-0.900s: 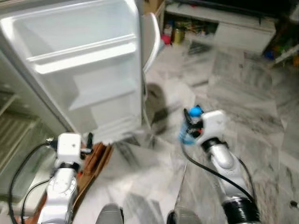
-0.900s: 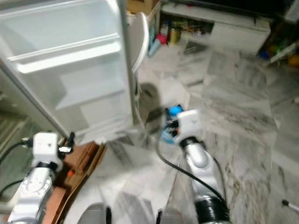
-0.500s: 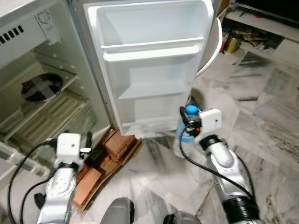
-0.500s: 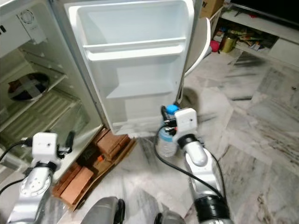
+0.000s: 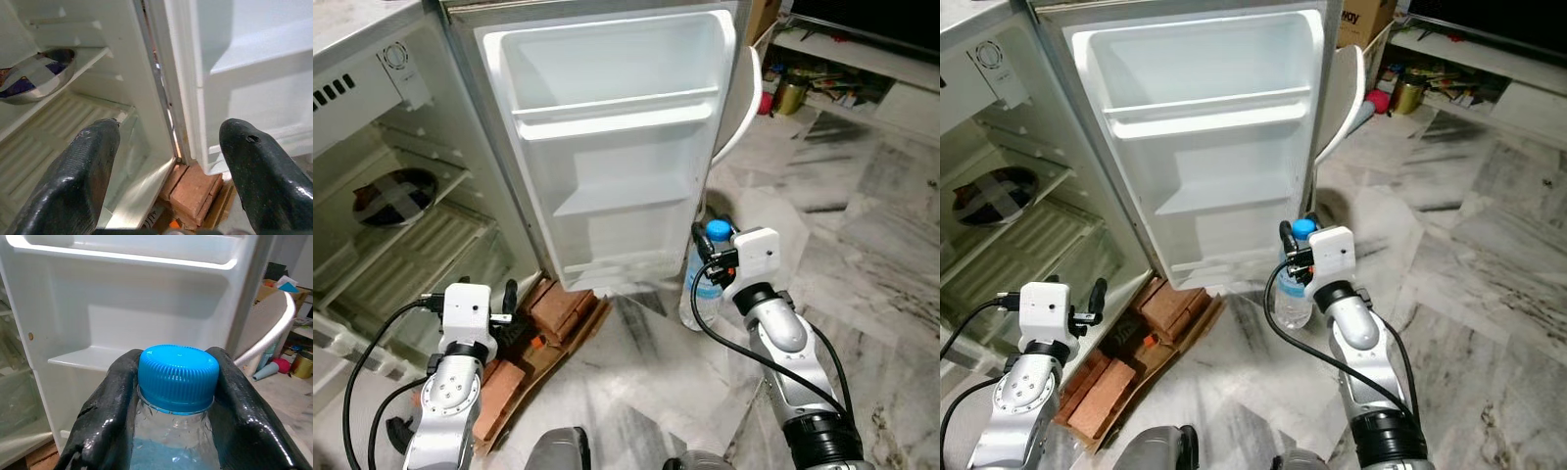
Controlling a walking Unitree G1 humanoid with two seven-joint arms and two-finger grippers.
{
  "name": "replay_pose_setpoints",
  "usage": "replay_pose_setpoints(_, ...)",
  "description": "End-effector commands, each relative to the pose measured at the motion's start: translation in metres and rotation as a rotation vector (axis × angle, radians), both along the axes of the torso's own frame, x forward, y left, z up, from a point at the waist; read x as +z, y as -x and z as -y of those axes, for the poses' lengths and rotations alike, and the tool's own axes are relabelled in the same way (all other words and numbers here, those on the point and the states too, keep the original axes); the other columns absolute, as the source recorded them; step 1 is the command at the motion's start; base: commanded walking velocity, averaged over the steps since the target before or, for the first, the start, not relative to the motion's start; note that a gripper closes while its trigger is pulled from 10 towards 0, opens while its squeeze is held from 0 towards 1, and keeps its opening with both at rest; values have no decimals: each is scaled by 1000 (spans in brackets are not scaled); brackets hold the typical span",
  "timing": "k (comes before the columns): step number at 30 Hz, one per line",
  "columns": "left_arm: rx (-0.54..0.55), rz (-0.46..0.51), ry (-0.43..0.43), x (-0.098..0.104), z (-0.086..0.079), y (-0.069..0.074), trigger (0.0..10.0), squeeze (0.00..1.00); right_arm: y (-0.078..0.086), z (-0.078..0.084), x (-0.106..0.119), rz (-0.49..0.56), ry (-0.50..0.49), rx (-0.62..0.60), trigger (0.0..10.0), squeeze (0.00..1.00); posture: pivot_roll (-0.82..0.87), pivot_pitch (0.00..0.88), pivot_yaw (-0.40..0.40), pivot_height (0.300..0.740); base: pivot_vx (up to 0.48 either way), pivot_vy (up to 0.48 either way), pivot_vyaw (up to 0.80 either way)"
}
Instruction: Restocking fridge
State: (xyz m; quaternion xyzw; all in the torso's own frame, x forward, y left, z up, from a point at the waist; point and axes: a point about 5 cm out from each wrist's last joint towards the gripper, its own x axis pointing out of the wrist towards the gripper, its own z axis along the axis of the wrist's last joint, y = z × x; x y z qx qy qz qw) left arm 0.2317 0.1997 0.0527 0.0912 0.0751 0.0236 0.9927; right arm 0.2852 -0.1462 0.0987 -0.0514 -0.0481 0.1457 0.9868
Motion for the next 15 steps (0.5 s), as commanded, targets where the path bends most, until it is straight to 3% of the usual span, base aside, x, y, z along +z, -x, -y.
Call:
replay_pose_setpoints(1, -2, 1, -5, 1, -3, 0, 10000, 0, -1, -2, 3, 20, -4, 0, 10000, 0, 75, 96, 3, 740, 480, 0, 0)
replay_pose_setpoints(15, 1, -4, 3, 0, -2, 0, 10000, 0, 0, -3, 1, 6, -12, 4, 10000, 0, 77, 102, 1, 740, 473, 0, 0)
